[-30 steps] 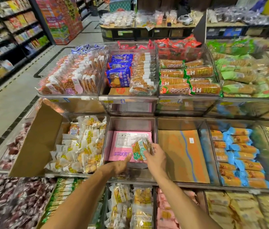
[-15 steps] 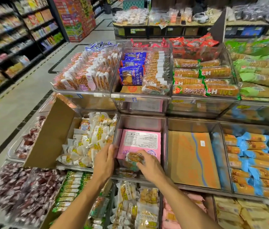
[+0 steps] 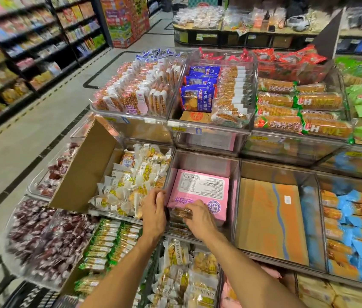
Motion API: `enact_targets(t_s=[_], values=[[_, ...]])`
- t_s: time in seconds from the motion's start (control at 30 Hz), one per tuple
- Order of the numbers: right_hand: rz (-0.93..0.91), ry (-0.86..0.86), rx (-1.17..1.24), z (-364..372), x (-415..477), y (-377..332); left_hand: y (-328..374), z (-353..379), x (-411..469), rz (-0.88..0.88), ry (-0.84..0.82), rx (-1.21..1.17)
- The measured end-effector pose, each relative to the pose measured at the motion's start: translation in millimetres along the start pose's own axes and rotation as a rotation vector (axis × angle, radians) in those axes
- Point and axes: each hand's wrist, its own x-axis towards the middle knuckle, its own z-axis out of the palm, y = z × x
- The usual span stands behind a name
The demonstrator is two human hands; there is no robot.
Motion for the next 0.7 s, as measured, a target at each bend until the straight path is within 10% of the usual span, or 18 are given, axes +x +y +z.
enact_targets(t_s=[0.3,0.47,0.7], values=[[0.433,0.106,0.699,-7.3,-4.3,4.3,1.3,0.8,-0.8,-0.036,0.014,-0.039],[0.789,-0.159,1.202,-13.5,2.8,7.3,0.2,1.2,-0.7,-0.019,0.019,-0.028],[0.784,-0.263,1.235,-17.8,17.5,6.2,-4.4,2.0,0.5,0.023,0.018,-0.001]])
